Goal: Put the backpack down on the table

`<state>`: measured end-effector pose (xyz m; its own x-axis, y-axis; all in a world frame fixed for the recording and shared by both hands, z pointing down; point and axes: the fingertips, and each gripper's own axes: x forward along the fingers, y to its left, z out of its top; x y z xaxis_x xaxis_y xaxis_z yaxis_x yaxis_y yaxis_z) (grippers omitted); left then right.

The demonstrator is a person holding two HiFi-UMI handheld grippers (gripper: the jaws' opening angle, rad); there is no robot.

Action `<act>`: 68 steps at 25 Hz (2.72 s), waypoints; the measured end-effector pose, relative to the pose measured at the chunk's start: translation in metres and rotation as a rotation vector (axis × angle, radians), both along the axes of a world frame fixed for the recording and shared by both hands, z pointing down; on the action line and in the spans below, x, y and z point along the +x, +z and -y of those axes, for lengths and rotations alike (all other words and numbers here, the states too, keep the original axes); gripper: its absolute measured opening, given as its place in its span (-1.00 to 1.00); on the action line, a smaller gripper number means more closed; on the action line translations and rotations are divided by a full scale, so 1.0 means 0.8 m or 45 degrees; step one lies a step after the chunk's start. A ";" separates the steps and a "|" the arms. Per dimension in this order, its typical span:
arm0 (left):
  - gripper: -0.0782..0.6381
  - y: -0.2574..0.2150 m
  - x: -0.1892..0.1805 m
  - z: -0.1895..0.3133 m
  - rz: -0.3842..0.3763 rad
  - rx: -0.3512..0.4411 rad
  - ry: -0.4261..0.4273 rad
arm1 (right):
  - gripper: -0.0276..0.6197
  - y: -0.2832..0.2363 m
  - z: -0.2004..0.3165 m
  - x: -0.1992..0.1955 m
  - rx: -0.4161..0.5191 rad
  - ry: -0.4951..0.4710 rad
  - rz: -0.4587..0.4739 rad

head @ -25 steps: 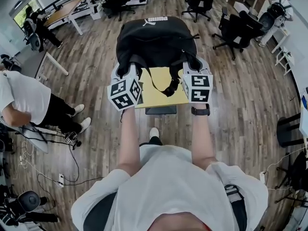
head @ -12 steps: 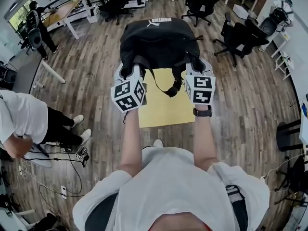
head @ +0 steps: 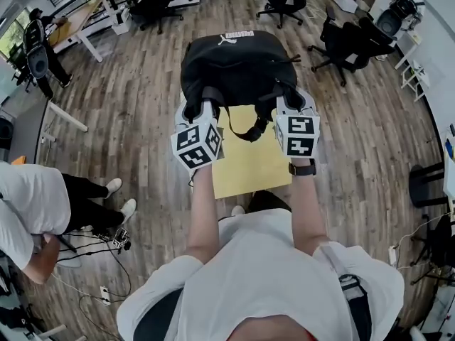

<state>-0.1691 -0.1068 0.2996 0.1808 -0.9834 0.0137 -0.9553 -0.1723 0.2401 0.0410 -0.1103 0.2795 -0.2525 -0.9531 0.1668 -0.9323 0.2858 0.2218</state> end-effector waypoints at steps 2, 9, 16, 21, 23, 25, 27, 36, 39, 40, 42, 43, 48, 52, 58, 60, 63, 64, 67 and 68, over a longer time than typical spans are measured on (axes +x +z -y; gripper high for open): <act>-0.43 0.007 0.005 0.013 0.002 -0.020 0.013 | -0.78 0.007 0.010 0.004 -0.020 0.017 -0.002; -0.43 0.006 0.011 0.068 0.020 -0.020 0.016 | -0.78 0.012 0.067 0.011 -0.035 0.027 0.026; -0.43 0.019 0.011 0.123 0.001 -0.034 -0.004 | -0.78 0.024 0.120 0.012 -0.058 0.004 0.033; -0.43 0.056 0.020 0.150 -0.006 -0.111 -0.001 | -0.77 0.058 0.152 0.020 -0.138 0.000 0.019; -0.43 0.067 0.019 0.165 0.010 -0.134 0.001 | -0.77 0.074 0.166 0.020 -0.168 -0.002 0.028; -0.43 0.078 0.016 0.177 0.019 -0.155 -0.006 | -0.77 0.087 0.178 0.017 -0.193 -0.006 0.033; -0.43 0.090 0.013 0.187 0.018 -0.174 -0.015 | -0.77 0.099 0.188 0.013 -0.214 -0.014 0.030; -0.46 0.138 0.015 0.232 0.034 -0.251 -0.016 | -0.77 0.141 0.238 0.013 -0.303 -0.029 0.028; -0.46 0.150 0.014 0.243 0.038 -0.275 -0.023 | -0.77 0.154 0.250 0.012 -0.330 -0.030 0.032; -0.46 0.155 0.013 0.247 0.038 -0.285 -0.024 | -0.77 0.158 0.254 0.011 -0.340 -0.034 0.031; -0.46 0.166 0.012 0.253 0.036 -0.307 -0.023 | -0.77 0.167 0.261 0.010 -0.360 -0.038 0.027; -0.46 0.171 0.012 0.256 0.036 -0.317 -0.022 | -0.77 0.172 0.264 0.009 -0.370 -0.038 0.025; -0.46 0.196 0.009 0.269 0.043 -0.360 -0.020 | -0.77 0.197 0.275 0.005 -0.412 -0.042 0.019; -0.47 0.214 0.009 0.277 0.041 -0.390 -0.010 | -0.77 0.214 0.282 0.004 -0.440 -0.040 0.012; -0.46 0.237 0.009 0.289 0.054 -0.437 0.002 | -0.77 0.239 0.294 0.003 -0.482 -0.026 0.018; -0.46 0.247 0.010 0.290 0.054 -0.459 0.008 | -0.77 0.250 0.295 0.004 -0.501 -0.021 0.018; -0.46 0.263 0.012 0.291 0.058 -0.496 0.009 | -0.77 0.267 0.294 0.006 -0.536 -0.011 0.022; -0.46 0.267 0.014 0.293 0.063 -0.502 0.009 | -0.77 0.271 0.297 0.008 -0.541 -0.008 0.023; -0.46 0.279 0.020 0.302 0.074 -0.513 0.008 | -0.77 0.283 0.305 0.012 -0.554 -0.001 0.025; -0.46 0.283 0.020 0.303 0.077 -0.520 0.010 | -0.77 0.287 0.306 0.013 -0.562 0.002 0.025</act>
